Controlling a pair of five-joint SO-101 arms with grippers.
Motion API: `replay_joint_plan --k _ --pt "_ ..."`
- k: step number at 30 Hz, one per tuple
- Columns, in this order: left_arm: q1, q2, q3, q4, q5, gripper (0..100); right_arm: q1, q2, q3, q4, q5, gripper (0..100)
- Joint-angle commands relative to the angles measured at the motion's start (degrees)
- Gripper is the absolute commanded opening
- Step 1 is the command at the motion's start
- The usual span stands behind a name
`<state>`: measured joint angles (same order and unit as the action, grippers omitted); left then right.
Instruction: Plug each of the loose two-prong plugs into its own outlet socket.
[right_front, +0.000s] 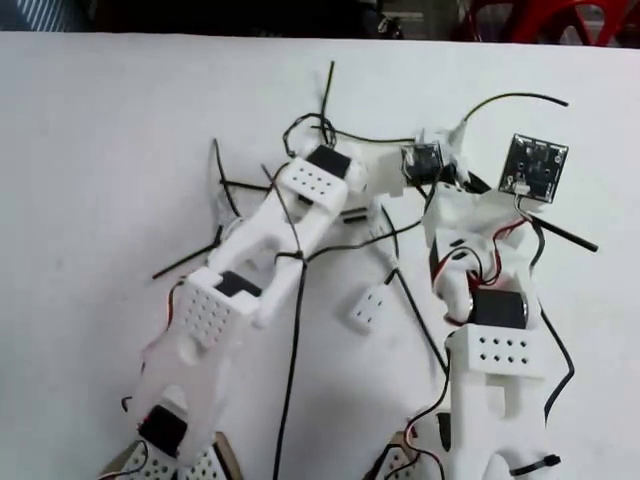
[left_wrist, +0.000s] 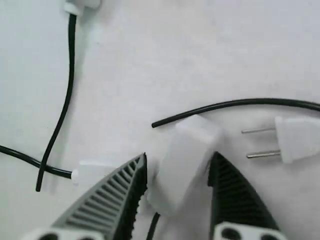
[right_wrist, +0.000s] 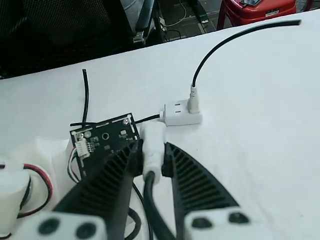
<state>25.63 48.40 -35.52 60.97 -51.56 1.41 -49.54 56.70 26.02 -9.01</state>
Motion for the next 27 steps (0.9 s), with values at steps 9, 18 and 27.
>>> replay_joint_plan --k 9,18,27 --pt "2.0 -2.3 -6.2 19.5 0.2 2 0.7 -1.5 -0.7 -1.4 0.0 1.8" --pt "1.6 -2.7 -17.9 38.2 12.6 2 0.7 -1.5 -0.7 -1.4 0.0 1.8" --pt "-2.2 -9.6 -21.3 41.7 22.3 2 0.7 -1.4 -0.7 -1.4 0.0 1.8"
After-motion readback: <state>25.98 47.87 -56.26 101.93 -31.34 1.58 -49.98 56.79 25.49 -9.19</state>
